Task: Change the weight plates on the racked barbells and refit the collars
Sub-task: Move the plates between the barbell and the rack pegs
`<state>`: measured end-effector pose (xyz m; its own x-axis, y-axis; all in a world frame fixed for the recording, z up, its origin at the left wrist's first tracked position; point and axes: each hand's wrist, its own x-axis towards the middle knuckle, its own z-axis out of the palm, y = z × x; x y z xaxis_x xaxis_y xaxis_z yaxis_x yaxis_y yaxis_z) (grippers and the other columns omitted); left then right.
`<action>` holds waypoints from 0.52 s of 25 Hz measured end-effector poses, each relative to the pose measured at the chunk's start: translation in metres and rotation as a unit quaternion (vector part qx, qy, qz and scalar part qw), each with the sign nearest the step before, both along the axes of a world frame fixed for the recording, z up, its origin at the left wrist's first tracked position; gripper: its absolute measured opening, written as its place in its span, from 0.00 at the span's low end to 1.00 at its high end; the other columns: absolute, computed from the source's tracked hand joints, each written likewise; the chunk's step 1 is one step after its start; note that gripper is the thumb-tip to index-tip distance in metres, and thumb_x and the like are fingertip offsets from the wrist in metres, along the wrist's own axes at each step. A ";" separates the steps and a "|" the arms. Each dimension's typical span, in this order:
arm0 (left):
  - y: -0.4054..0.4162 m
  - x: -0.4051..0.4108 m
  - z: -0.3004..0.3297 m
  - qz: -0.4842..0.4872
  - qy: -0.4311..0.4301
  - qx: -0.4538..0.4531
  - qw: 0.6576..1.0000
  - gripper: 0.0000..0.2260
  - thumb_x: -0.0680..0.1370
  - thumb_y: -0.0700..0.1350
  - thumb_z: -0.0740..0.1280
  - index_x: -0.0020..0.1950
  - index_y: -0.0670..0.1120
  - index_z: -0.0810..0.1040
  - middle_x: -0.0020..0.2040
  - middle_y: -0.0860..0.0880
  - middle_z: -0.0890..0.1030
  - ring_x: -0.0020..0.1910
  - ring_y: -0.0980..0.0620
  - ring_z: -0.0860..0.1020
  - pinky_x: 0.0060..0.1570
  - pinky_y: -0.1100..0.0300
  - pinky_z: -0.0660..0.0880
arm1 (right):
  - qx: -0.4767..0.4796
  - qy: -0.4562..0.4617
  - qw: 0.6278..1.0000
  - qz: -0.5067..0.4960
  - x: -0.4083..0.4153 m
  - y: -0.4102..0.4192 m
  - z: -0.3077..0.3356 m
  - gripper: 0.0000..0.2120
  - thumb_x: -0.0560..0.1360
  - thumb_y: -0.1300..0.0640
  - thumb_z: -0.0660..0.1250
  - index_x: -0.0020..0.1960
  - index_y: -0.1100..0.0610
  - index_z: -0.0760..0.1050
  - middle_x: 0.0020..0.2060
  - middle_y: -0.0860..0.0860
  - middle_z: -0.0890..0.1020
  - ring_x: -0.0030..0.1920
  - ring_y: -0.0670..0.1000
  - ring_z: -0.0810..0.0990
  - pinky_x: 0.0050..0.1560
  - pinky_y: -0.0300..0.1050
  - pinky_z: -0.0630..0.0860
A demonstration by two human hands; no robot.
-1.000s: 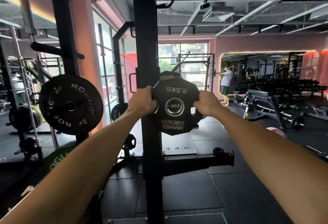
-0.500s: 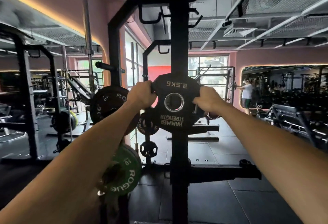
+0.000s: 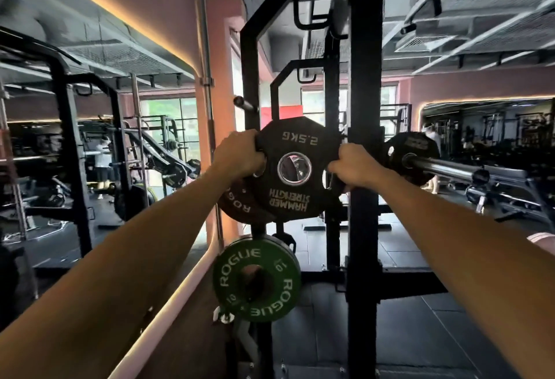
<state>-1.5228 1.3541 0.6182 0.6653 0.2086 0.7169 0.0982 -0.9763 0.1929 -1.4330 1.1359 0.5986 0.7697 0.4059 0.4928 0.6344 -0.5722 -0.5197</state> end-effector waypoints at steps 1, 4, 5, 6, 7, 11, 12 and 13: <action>0.019 -0.005 0.002 -0.002 0.001 0.001 1.000 0.11 0.71 0.43 0.67 0.52 0.43 0.77 0.46 0.40 0.81 0.49 0.36 0.79 0.42 0.54 0.71 | 0.001 0.006 1.000 0.005 -0.004 0.020 0.002 0.06 0.73 0.64 0.64 0.37 0.62 0.72 0.39 0.63 0.80 0.33 0.62 0.83 0.35 0.59 0.82; 0.063 -0.010 0.005 -0.002 -0.003 -0.010 1.000 0.10 0.72 0.44 0.67 0.52 0.43 0.77 0.42 0.43 0.79 0.47 0.39 0.79 0.41 0.56 0.70 | -0.016 0.004 1.000 0.011 -0.008 0.064 0.010 0.06 0.73 0.65 0.64 0.38 0.64 0.73 0.37 0.64 0.80 0.31 0.62 0.83 0.33 0.57 0.82; 0.077 -0.009 0.005 -0.002 -0.003 -0.017 1.000 0.10 0.72 0.44 0.67 0.53 0.44 0.77 0.41 0.45 0.77 0.45 0.40 0.79 0.42 0.56 0.71 | -0.020 0.003 1.000 0.012 -0.007 0.078 0.012 0.05 0.73 0.64 0.64 0.39 0.65 0.73 0.37 0.64 0.80 0.32 0.63 0.83 0.33 0.57 0.82; 0.090 -0.006 0.006 -0.002 -0.004 -0.023 1.000 0.10 0.73 0.44 0.67 0.53 0.44 0.77 0.40 0.46 0.75 0.44 0.42 0.78 0.42 0.56 0.71 | -0.025 -0.002 1.000 0.010 -0.005 0.091 0.014 0.05 0.73 0.63 0.64 0.40 0.65 0.74 0.36 0.64 0.80 0.32 0.63 0.83 0.34 0.56 0.82; 0.102 0.000 0.005 -0.002 -0.007 -0.027 1.000 0.10 0.73 0.44 0.66 0.53 0.44 0.77 0.39 0.47 0.75 0.43 0.42 0.77 0.42 0.55 0.72 | -0.037 -0.011 0.999 0.005 0.000 0.102 0.014 0.06 0.73 0.62 0.64 0.39 0.64 0.73 0.35 0.62 0.80 0.33 0.62 0.83 0.34 0.54 0.81; 0.144 0.033 0.003 -0.005 -0.013 -0.025 1.000 0.10 0.73 0.45 0.66 0.53 0.43 0.77 0.39 0.47 0.75 0.45 0.40 0.79 0.44 0.53 0.75 | -0.073 -0.044 0.996 -0.024 0.029 0.143 0.017 0.13 0.74 0.59 0.66 0.33 0.57 0.68 0.31 0.54 0.75 0.35 0.56 0.78 0.32 0.43 0.72; 0.152 0.043 0.004 -0.004 -0.016 -0.023 1.000 0.10 0.73 0.45 0.66 0.52 0.43 0.77 0.39 0.47 0.75 0.45 0.39 0.79 0.44 0.53 0.75 | -0.072 -0.049 0.996 -0.027 0.039 0.151 0.017 0.13 0.74 0.59 0.66 0.32 0.57 0.68 0.31 0.54 0.75 0.34 0.55 0.77 0.30 0.42 0.70; 0.161 0.055 0.006 -0.003 -0.020 -0.019 1.000 0.10 0.73 0.45 0.66 0.52 0.43 0.77 0.39 0.46 0.76 0.45 0.38 0.79 0.43 0.53 0.75 | -0.069 -0.052 0.996 -0.029 0.052 0.159 0.019 0.13 0.74 0.59 0.65 0.32 0.57 0.68 0.30 0.53 0.74 0.31 0.54 0.77 0.27 0.41 0.68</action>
